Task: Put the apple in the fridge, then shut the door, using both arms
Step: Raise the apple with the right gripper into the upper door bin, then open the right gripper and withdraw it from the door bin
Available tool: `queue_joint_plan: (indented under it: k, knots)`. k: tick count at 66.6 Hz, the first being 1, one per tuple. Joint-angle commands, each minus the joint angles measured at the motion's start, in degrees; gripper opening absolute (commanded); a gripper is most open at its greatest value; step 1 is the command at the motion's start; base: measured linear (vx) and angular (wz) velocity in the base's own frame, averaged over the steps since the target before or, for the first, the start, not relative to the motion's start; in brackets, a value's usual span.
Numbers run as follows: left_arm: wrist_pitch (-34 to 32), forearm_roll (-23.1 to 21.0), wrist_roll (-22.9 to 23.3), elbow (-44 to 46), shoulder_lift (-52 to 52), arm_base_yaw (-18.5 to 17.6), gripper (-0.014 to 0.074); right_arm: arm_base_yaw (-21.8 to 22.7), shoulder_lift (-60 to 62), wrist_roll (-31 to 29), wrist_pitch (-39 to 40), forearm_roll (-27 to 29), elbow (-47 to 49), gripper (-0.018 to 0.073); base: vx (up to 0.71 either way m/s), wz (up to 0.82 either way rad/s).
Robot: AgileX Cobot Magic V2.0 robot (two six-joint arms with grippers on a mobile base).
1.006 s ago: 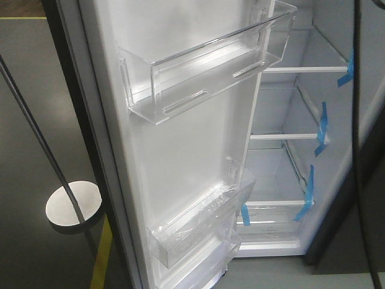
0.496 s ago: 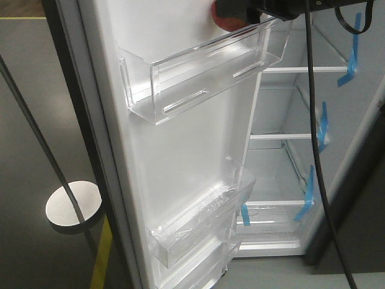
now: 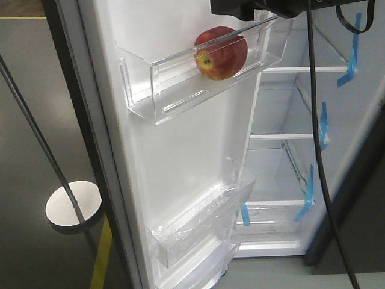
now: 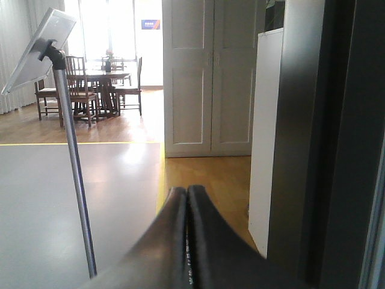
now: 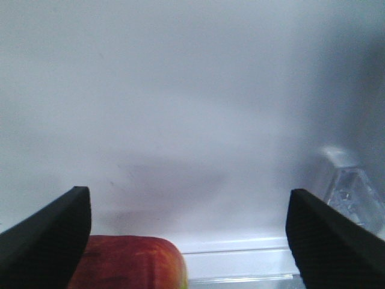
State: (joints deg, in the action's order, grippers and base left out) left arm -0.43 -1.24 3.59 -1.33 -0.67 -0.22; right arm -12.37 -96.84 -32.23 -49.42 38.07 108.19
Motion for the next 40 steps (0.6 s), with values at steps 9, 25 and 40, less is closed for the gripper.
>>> queue_joint_plan:
  k: [9,25,40]
  knots:
    - [-3.80,-0.44,0.02,-0.74,-0.76,0.12,-0.0006,0.31,8.78,2.94,-1.25,1.49,-0.09,0.0592,0.00,0.00]
    - [-3.80,-0.44,0.02,-0.74,-0.76,0.12,-0.0006,0.24,21.58,-2.76,5.42,7.99,-20.26,0.0539,0.00,0.00]
    - [-3.80,-0.44,0.02,-0.74,-0.76,0.12,-0.0006,0.24,34.27,-8.56,6.71,14.88,-37.22,0.0538,0.00,0.00]
